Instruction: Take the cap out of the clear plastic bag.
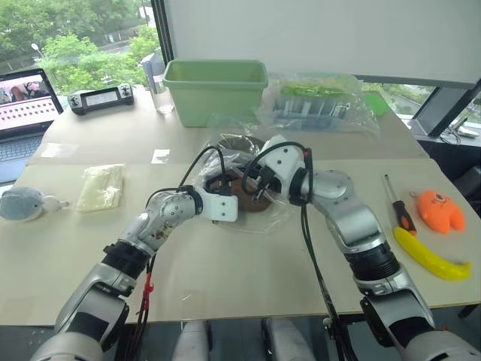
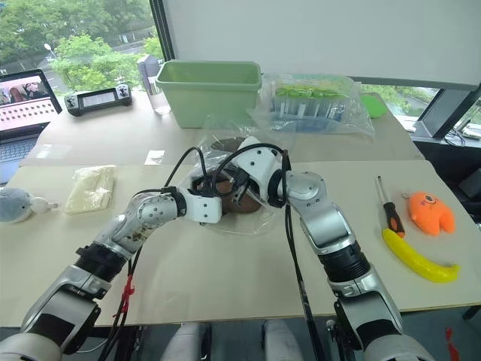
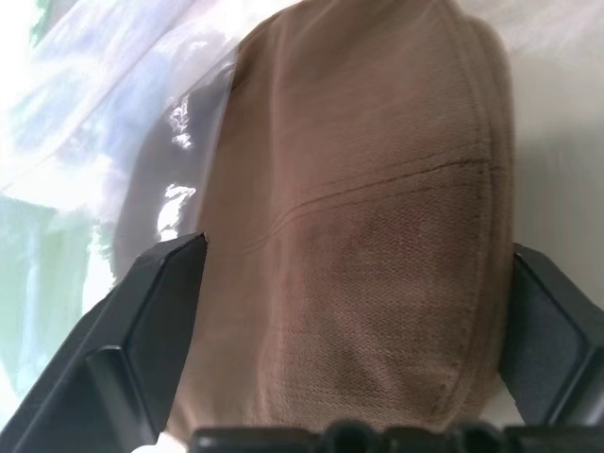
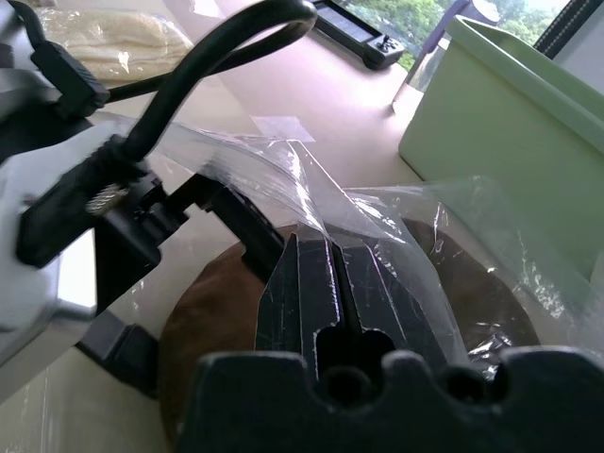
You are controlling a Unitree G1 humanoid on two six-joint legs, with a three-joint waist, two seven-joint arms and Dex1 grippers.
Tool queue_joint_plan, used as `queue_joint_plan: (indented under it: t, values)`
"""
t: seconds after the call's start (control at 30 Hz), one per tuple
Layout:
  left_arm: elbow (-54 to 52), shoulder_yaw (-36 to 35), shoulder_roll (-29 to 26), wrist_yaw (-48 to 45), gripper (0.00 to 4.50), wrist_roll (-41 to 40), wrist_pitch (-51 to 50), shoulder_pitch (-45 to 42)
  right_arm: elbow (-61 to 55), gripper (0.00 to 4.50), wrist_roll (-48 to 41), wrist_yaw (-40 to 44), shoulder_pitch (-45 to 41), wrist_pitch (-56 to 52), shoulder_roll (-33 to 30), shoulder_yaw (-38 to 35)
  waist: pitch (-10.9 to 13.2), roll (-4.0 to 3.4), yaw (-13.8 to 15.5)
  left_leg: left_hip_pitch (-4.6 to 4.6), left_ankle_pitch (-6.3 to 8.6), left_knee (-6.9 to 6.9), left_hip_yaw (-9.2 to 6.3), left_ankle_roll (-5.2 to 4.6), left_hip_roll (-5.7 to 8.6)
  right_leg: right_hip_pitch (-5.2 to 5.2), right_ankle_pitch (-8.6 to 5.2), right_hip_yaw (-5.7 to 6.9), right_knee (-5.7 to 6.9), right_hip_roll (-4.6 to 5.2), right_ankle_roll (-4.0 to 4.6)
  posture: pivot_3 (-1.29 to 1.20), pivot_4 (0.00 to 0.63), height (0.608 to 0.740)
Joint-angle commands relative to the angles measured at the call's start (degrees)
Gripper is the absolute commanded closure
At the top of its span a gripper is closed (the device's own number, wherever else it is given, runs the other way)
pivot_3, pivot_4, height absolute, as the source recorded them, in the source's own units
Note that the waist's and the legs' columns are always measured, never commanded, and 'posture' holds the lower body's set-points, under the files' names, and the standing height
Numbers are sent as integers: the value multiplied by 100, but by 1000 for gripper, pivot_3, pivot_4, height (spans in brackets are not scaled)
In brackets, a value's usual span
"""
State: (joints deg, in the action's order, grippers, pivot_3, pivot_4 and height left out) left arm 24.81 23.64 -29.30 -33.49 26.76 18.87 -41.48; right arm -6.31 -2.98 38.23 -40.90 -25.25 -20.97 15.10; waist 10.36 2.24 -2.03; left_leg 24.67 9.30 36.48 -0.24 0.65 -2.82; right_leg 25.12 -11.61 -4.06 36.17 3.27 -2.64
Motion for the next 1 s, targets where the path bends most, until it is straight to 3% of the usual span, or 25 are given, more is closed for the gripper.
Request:
queue_joint_plan:
  t: [0.03,0.27,0.33,0.47,0.67,0.73,0.83,1.0]
  values:
    - [51,-130,152,-41,1379,-272,177,-146,-236,4500,9,-22,-80,-22,-70,-159,0,0,-2,0,0,0,0,0,0,0,0,0,0,0,0,0,150,740]
    - [-966,-297,504,-902,3993,-1342,-441,338,-298,4500,22,-51,-19,-24,-82,-123,0,0,-4,6,0,0,0,0,0,1,0,0,-3,1,0,0,150,740]
    - [-1438,-331,533,-1224,4459,-1701,-698,511,-300,4500,27,-52,-9,-15,-87,-119,0,0,-8,5,0,0,0,0,0,0,0,0,-2,1,0,0,150,740]
    - [-2539,-319,213,-2280,4459,-2472,-1594,788,-253,4500,50,-51,-16,51,-87,-110,0,0,-6,2,0,0,0,0,0,-2,0,-1,0,1,0,0,150,740]
    - [-3447,-439,-969,-3394,4459,-2847,-2763,963,-105,4500,108,-34,-40,193,-71,-99,-1,-1,-63,-5,0,0,-1,0,-2,-3,-2,-1,3,-1,3,0,150,740]
    - [-3483,-516,-1147,-3423,4459,-2822,-2795,928,-55,4500,135,-24,-48,244,-84,-93,0,-1,-67,-7,0,0,-1,0,-3,-4,-3,-1,2,-1,4,0,150,740]
    - [-2899,-419,-1376,-2912,4459,-1970,-2009,736,-22,4500,173,3,-63,306,-89,-69,0,-1,-60,-9,0,0,-1,0,-3,-4,-7,0,3,-1,10,0,150,740]
    - [-1667,-370,-1255,-2010,4459,-1203,-1069,173,-63,4500,188,57,-60,285,-54,-46,-1,-1,-50,-26,0,1,1,0,-2,-18,-15,-1,1,-1,28,0,150,740]
